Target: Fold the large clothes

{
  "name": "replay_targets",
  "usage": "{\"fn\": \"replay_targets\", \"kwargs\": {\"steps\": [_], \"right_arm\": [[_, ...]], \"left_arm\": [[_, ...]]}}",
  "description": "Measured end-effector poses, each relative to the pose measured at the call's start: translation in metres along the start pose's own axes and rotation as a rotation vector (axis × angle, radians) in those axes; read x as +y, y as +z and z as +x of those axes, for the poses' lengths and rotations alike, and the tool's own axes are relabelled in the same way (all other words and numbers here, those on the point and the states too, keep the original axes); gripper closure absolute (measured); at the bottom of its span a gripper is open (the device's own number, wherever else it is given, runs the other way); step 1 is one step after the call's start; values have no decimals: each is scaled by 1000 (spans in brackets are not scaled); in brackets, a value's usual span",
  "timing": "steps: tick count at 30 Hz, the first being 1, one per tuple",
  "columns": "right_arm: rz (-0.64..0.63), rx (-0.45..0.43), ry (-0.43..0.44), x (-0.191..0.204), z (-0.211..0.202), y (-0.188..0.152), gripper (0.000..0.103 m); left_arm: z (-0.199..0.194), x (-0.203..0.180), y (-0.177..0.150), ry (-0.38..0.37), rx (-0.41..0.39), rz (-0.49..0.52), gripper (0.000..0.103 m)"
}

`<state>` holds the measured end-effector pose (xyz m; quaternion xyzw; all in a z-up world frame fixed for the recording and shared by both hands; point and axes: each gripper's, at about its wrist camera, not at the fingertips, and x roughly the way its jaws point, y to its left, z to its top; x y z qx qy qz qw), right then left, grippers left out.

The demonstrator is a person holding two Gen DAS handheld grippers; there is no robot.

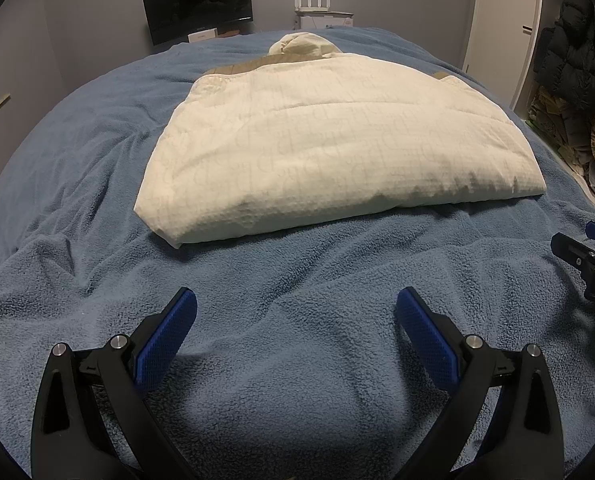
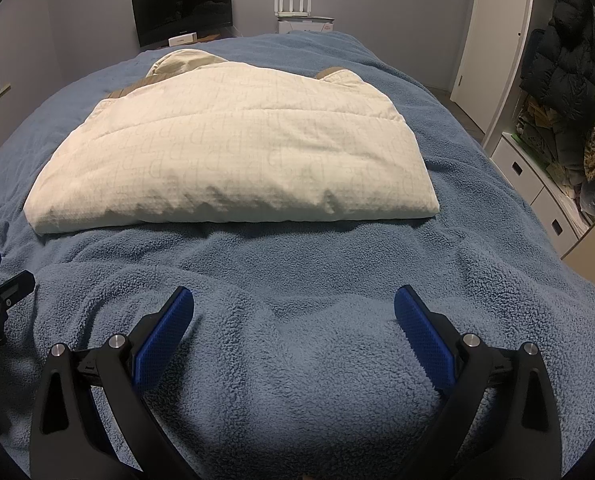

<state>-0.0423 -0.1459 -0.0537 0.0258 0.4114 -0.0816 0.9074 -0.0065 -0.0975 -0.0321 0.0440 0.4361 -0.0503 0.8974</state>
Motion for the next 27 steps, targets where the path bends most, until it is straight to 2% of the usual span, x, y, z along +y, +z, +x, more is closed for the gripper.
{"fn": "replay_targets", "kwargs": {"steps": [27], "right_arm": [[-1,2,-3,-1,-1,-1,8]], "left_arm": [[0,0,1,-8,3,11,7]]}}
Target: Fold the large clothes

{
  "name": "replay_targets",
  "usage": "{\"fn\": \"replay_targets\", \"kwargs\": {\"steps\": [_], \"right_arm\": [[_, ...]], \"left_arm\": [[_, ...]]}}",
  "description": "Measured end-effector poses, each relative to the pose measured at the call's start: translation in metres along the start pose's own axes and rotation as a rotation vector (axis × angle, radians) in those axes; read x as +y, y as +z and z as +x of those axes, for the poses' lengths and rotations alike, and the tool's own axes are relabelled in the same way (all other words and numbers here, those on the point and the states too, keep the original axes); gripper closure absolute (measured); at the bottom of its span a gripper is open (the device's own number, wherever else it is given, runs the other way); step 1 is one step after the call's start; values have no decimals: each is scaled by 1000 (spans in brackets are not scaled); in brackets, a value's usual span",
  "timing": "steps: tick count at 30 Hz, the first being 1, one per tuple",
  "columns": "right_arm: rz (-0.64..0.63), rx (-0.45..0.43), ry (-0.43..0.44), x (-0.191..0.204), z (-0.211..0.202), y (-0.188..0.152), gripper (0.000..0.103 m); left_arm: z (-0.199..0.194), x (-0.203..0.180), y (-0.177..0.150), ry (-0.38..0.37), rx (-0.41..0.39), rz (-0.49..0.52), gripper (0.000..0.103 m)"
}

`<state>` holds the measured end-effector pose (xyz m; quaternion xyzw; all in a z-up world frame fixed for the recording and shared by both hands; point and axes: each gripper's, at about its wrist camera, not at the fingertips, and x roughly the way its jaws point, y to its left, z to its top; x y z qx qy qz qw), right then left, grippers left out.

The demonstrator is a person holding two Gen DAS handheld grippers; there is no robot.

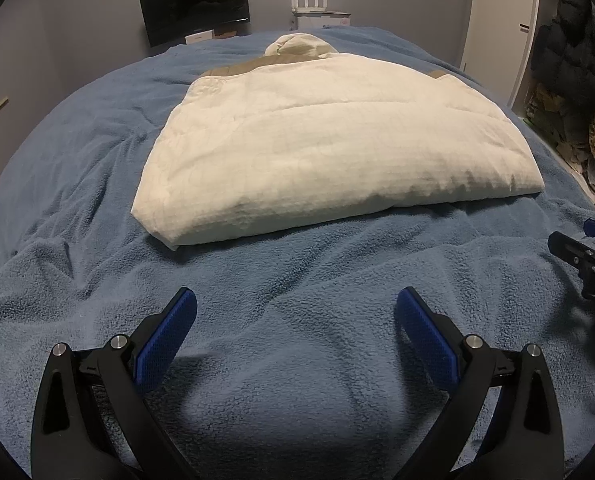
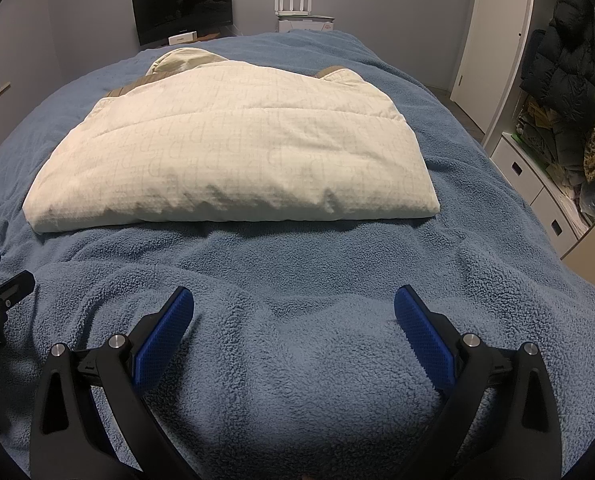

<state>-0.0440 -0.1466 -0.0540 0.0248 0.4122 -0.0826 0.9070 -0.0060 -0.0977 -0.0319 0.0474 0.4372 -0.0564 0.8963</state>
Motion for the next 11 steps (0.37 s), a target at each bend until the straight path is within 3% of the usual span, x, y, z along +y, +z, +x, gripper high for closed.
{"fn": "replay_targets", "kwargs": {"steps": [11], "right_arm": [[-14,35,-27,1,2,2,8]], "left_arm": [[1,0,3,27,17,5,6]]}}
